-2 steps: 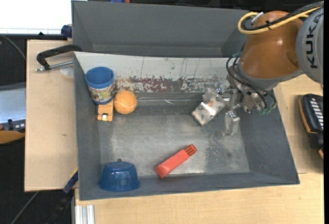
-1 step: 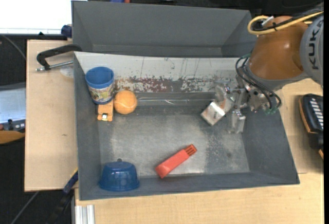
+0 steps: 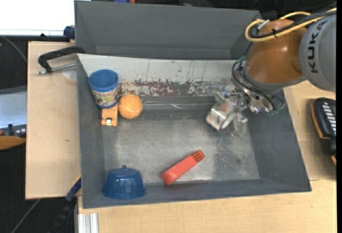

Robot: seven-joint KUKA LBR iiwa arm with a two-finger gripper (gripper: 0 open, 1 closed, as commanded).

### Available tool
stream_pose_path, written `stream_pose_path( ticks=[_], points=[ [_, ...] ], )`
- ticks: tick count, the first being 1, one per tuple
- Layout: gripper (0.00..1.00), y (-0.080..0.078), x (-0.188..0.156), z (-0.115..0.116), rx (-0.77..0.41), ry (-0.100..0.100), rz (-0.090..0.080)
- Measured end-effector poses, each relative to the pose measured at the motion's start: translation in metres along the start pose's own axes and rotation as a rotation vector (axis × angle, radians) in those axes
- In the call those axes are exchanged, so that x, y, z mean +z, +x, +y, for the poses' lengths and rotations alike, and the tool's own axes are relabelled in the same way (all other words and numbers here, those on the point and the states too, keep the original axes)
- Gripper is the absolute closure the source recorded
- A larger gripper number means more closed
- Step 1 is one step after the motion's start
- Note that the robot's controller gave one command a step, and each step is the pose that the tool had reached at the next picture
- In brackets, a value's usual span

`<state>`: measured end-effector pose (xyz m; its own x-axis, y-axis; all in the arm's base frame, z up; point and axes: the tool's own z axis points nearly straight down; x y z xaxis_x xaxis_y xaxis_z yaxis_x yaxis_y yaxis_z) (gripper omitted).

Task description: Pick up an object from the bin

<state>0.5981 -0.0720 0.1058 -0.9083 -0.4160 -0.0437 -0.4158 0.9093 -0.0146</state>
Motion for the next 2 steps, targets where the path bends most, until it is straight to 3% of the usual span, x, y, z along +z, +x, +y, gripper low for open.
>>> stream_pose_path(
  ticks=[1, 2],
  points=[
    [1.00, -0.0023, -0.0025, -0.0022, 0.015, 0.005, -0.010],
    [1.00, -0.0023, -0.0025, -0.0022, 0.015, 0.004, -0.010]
  ],
)
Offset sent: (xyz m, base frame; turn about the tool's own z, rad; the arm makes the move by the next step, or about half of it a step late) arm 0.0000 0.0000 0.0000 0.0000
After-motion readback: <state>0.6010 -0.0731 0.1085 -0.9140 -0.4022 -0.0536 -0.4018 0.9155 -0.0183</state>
